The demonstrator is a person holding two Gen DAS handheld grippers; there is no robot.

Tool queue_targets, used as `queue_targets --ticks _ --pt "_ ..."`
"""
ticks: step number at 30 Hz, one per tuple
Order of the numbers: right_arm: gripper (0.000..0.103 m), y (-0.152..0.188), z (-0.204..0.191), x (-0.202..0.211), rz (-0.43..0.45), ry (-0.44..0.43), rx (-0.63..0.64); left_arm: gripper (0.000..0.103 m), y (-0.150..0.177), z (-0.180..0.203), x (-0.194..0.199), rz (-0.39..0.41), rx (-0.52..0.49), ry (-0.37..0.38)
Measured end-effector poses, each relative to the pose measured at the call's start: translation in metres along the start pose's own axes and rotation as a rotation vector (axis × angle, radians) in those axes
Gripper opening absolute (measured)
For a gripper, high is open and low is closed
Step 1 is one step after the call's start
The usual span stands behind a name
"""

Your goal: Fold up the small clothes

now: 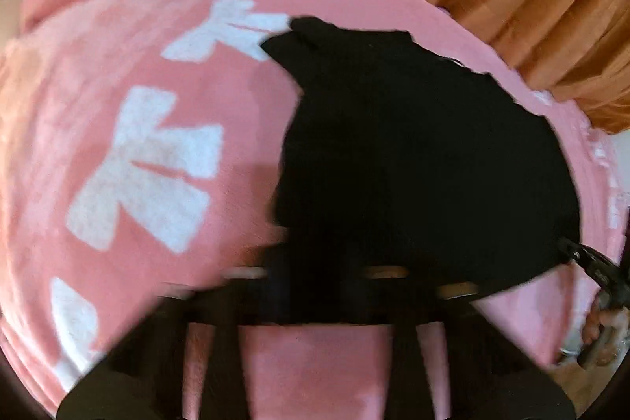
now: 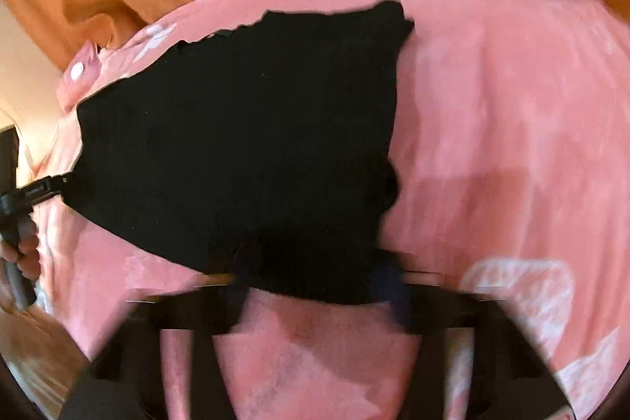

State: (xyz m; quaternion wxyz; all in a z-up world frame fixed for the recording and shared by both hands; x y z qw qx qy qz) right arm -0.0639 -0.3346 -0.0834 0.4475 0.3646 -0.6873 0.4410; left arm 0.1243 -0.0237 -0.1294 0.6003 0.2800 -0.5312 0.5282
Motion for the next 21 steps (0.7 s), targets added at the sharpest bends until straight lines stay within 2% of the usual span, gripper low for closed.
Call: queue_targets --ticks 1,4,5,6,7,8,9,10,12,14,15,16,17,18,19,21 --pt "0.007 -0.004 0.001 0.008 0.004 -0.051 -0.036 0.006 0.002 -0.001 0.008 0.001 0.018 0.023" --pt "0.006 -0.004 0.008 0.049 0.050 -0.075 -0.030 0.005 0.026 0.007 0.036 0.000 -0.016 0.075" --pt "0.006 0.004 0.010 0.058 0.047 -0.082 -0.033 0.005 0.036 0.009 0.037 -0.014 -0.026 0.078" --pt "0.006 0.016 0.011 0.061 0.029 -0.084 -0.034 0.005 0.058 0.006 0.030 -0.063 -0.029 0.077" --pt "0.006 0.025 0.013 0.057 0.004 -0.072 -0.033 0.005 0.073 0.001 0.020 -0.107 -0.016 0.071" --pt "0.006 0.043 0.021 0.044 -0.058 -0.045 -0.042 0.005 0.083 -0.003 0.010 -0.147 0.002 0.073" --pt "0.006 0.052 0.030 0.031 -0.116 -0.037 -0.063 0.005 0.087 -0.006 0.008 -0.130 0.028 0.102" --pt "0.006 0.065 0.037 0.013 -0.191 -0.028 -0.094 0.006 0.085 -0.005 0.010 -0.135 0.020 0.096" --pt "0.008 0.060 0.032 0.013 -0.189 -0.020 -0.063 0.009 0.083 -0.004 0.016 -0.126 0.009 0.066" --pt "0.015 0.052 0.032 0.020 -0.177 0.012 -0.048 0.009 0.080 -0.003 0.026 -0.116 0.015 0.068" --pt "0.018 0.046 0.034 0.025 -0.159 0.017 -0.070 0.013 0.071 0.000 0.038 -0.081 0.015 0.071" --pt "0.021 0.038 0.038 0.032 -0.133 0.009 -0.094 0.025 0.060 0.000 0.046 -0.052 0.016 0.063" --pt "0.025 0.033 0.041 0.038 -0.109 0.003 -0.106 0.033 0.050 0.000 0.051 -0.029 0.021 0.054" --pt "0.028 0.015 0.047 0.045 -0.068 0.009 -0.128 0.048 0.030 0.000 0.059 0.010 0.038 0.039" --pt "0.033 0.001 0.050 0.047 -0.046 0.015 -0.139 0.058 0.016 0.002 0.062 0.037 0.046 0.027" --pt "0.040 -0.039 0.056 0.046 0.015 0.009 -0.166 0.060 -0.026 0.007 0.059 0.072 0.052 -0.007"
Point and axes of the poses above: each gripper's, at about its wrist camera, not at the fingertips, and x roughly against the way its jaws point, z to its right, y to its underside, the point moved 9 cm from there along -x, roughly the way its jaws point, and after that the axes turned 11 degrees about -z, right-handed, at the moved point
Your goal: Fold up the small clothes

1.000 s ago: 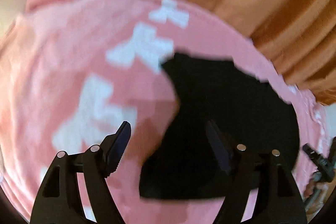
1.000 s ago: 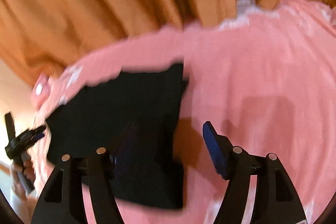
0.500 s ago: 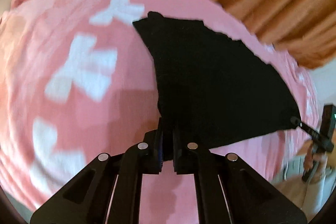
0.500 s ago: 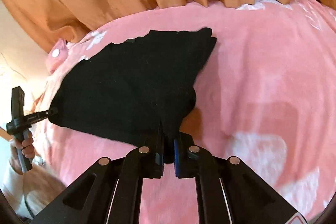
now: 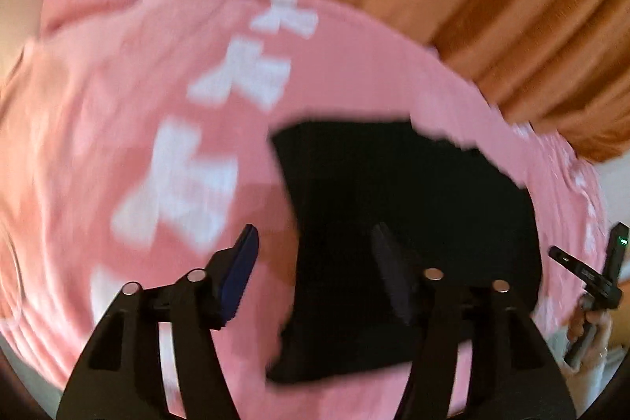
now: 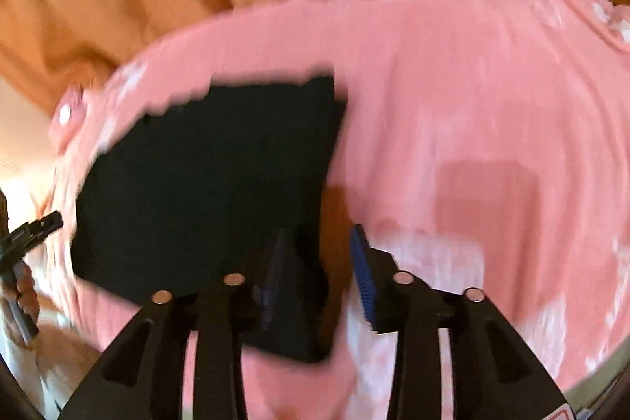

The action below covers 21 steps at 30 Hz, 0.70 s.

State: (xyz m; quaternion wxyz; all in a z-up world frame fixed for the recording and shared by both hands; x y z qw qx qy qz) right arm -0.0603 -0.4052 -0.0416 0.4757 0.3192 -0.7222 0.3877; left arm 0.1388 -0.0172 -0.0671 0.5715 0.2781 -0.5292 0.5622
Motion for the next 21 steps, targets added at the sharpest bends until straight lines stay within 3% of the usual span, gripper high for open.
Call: queue_targets --ticks 2,5,8,9,10,11,13,17,19,21 --pt "0.047 -0.032 -0.003 -0.008 0.028 -0.033 -0.031 0.060 -0.027 0.008 -0.021 0.001 0.023 -0.011" --pt "0.047 -0.058 -0.004 -0.019 0.069 -0.018 -0.042 0.058 -0.046 0.003 -0.061 -0.046 0.076 0.025" --pt "0.047 -0.072 -0.008 -0.047 0.042 0.021 -0.011 0.035 -0.048 0.004 -0.077 -0.072 0.089 0.001" --pt "0.046 -0.070 -0.010 -0.053 0.026 0.028 0.010 0.011 -0.052 0.008 -0.074 -0.046 0.053 -0.027" --pt "0.031 -0.068 -0.012 -0.057 0.012 0.041 0.042 0.005 -0.057 0.012 -0.070 -0.019 0.023 -0.033" --pt "0.004 -0.069 -0.017 -0.060 0.009 0.049 0.064 0.005 -0.062 0.014 -0.065 0.007 0.015 -0.029" --pt "0.004 -0.073 -0.030 -0.052 0.042 0.075 0.126 0.005 -0.074 0.018 -0.053 0.072 0.008 -0.013" --pt "0.003 -0.089 -0.040 -0.014 0.171 -0.001 0.101 0.005 -0.092 0.017 -0.048 0.136 0.003 -0.034" --pt "0.003 -0.098 -0.025 -0.020 0.175 0.028 0.059 0.005 -0.098 0.007 -0.068 0.100 0.012 -0.086" --pt "0.003 -0.097 -0.004 -0.053 0.082 0.075 0.012 0.005 -0.093 -0.006 -0.100 0.014 0.048 -0.100"
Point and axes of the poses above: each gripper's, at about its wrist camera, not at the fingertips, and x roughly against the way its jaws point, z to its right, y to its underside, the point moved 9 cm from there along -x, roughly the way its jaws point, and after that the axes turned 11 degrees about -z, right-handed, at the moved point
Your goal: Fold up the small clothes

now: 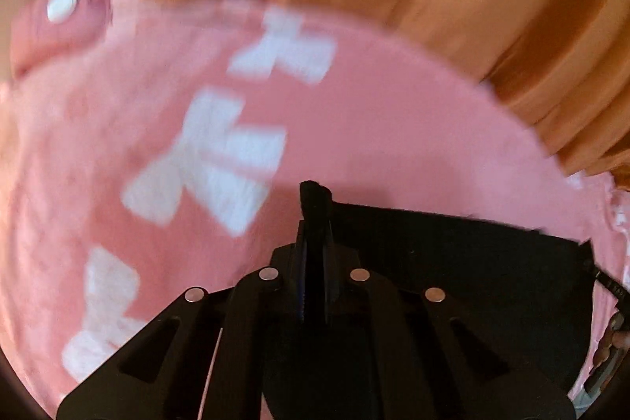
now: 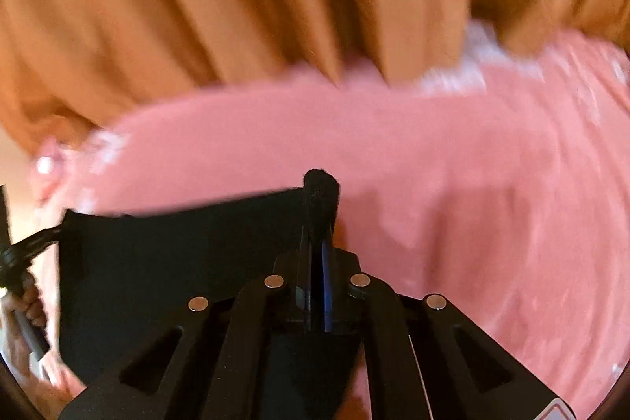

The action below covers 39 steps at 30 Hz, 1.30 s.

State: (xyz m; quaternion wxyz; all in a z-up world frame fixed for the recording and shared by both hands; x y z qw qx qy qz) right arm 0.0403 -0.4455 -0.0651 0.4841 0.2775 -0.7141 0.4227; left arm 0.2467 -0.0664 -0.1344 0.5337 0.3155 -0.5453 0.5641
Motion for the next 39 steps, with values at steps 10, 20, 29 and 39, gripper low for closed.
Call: queue_targets --ticks 10,20,29,39 --pt "0.022 0.016 -0.033 0.052 0.143 0.159 0.106 0.026 0.044 0.016 0.084 0.078 -0.044 0.020" --pt "0.000 0.169 -0.159 -0.008 -0.156 -0.129 0.548 0.031 0.139 0.040 0.055 0.016 -0.379 -0.086" --pt "0.000 0.183 -0.002 0.010 -0.238 -0.119 0.133 0.058 0.143 -0.025 0.069 -0.019 -0.222 -0.096" --pt "0.000 0.193 -0.006 0.014 -0.217 0.094 0.226 0.064 0.182 -0.029 0.082 -0.067 -0.163 -0.083"
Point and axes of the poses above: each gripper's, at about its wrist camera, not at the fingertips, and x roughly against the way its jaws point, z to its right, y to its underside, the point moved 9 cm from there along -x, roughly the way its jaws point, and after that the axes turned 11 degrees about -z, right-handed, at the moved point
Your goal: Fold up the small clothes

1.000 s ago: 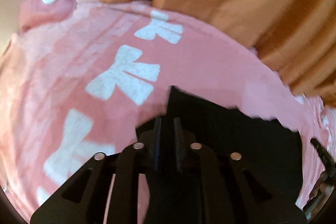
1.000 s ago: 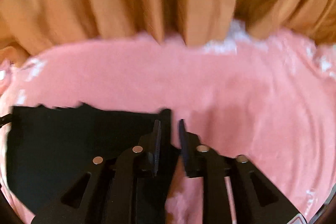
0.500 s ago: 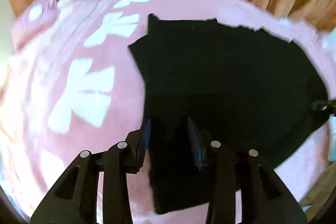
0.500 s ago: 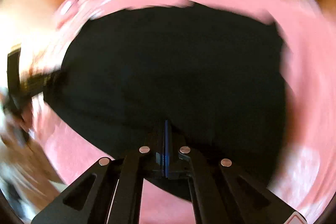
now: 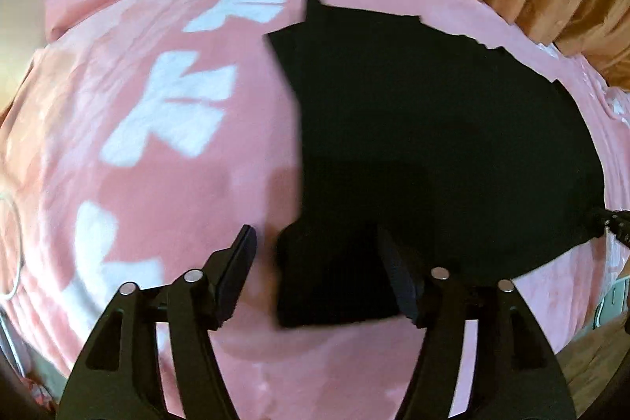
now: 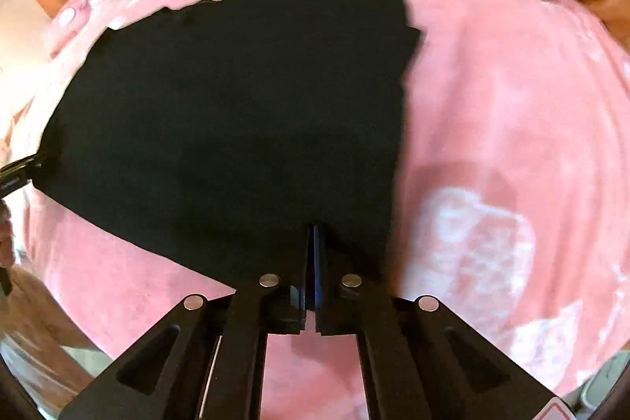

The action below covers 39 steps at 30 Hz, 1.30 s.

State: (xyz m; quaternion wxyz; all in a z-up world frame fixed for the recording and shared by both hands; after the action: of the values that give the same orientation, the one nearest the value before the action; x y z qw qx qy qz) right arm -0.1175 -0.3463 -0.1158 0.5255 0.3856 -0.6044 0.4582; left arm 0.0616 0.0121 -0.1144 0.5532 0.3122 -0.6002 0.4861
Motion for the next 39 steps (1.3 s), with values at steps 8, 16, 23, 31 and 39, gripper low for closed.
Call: queue_targets --ticks 8,16,23,31,39 --pt "0.014 -0.025 -0.010 0.057 0.207 -0.175 -0.108 0.064 -0.012 -0.032 0.028 0.064 0.194 0.104" --pt "0.014 -0.073 -0.139 0.015 0.133 -0.209 0.111 0.080 -0.052 0.017 -0.005 0.016 0.243 0.085" --pt "0.013 -0.082 -0.162 -0.015 0.075 -0.163 0.082 0.081 -0.057 0.025 -0.027 -0.018 0.254 0.035" --pt "0.012 -0.081 -0.166 -0.012 0.090 -0.184 0.058 0.082 -0.057 0.023 -0.029 -0.022 0.244 0.045" --pt "0.013 -0.100 -0.159 -0.010 0.125 -0.179 0.029 0.084 -0.055 0.027 -0.030 -0.018 0.237 0.022"
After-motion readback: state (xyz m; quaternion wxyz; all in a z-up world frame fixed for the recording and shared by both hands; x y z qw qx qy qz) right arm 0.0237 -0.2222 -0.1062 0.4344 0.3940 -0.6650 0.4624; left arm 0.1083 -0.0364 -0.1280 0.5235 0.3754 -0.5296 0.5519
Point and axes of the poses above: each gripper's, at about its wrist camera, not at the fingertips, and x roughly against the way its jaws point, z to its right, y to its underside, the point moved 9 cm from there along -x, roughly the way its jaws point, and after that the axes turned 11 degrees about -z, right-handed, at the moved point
